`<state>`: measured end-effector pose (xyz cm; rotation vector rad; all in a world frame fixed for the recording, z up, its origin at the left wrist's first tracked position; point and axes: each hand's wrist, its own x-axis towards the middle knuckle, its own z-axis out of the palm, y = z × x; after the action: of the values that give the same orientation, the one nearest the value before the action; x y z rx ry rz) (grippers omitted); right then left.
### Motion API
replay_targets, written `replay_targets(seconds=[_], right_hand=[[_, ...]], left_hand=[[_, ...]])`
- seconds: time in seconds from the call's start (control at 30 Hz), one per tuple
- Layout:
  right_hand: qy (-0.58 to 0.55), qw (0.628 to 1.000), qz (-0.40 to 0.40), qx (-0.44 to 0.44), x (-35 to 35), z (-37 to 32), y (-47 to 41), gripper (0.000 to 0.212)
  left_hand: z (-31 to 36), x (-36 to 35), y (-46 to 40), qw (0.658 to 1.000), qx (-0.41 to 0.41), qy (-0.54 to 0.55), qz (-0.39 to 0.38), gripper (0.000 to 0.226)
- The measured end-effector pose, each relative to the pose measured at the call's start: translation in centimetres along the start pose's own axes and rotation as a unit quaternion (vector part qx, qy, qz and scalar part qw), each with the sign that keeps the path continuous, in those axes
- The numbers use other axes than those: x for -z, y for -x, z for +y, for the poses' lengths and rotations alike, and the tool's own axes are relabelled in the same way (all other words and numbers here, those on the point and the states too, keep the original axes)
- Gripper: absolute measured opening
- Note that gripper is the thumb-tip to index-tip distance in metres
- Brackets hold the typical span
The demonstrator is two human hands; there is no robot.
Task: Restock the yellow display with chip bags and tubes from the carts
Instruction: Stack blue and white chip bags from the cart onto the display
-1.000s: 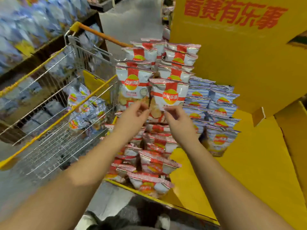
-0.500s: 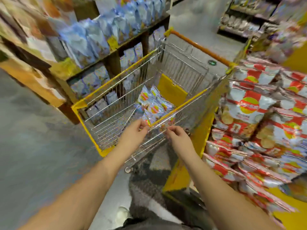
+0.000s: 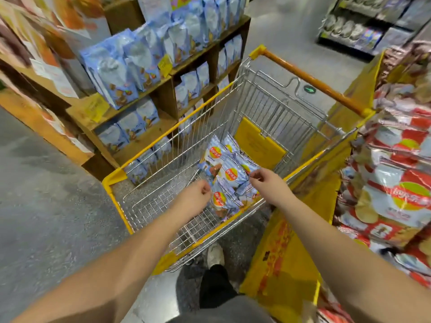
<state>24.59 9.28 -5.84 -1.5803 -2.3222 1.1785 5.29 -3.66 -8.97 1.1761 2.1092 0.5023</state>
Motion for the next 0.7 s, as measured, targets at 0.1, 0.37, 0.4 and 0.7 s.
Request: replay_targets(seconds=[0.1, 0.37, 0.4, 0.7], right_hand=[[0.149, 0.986, -0.066, 0.027, 0.5, 2.3, -7.9, 0.018], [0.544, 0.779, -0.266, 0.163, -1.7, 8.5, -21.4, 0.045], [0.568, 0.749, -0.285, 0.186, -2.2, 9.3, -22.4, 0.046], [0.635, 0.621, -0.373, 0.268, -7.2, 13.6, -25.4, 0.047]], left_hand=[[0.3, -0.9, -4.8, 0.997, -0.026, -0.068, -0.017, 0.014], [-1.0, -7.8, -16.2, 0.942, -0.092, -0.297, -0.127, 0.052], [-1.3, -8.7, -17.2, 0.936, -0.097, -0.310, -0.139, 0.056], [-3.5, -14.2, -22.2, 0.844, -0.203, -0.447, -0.217, 0.058]])
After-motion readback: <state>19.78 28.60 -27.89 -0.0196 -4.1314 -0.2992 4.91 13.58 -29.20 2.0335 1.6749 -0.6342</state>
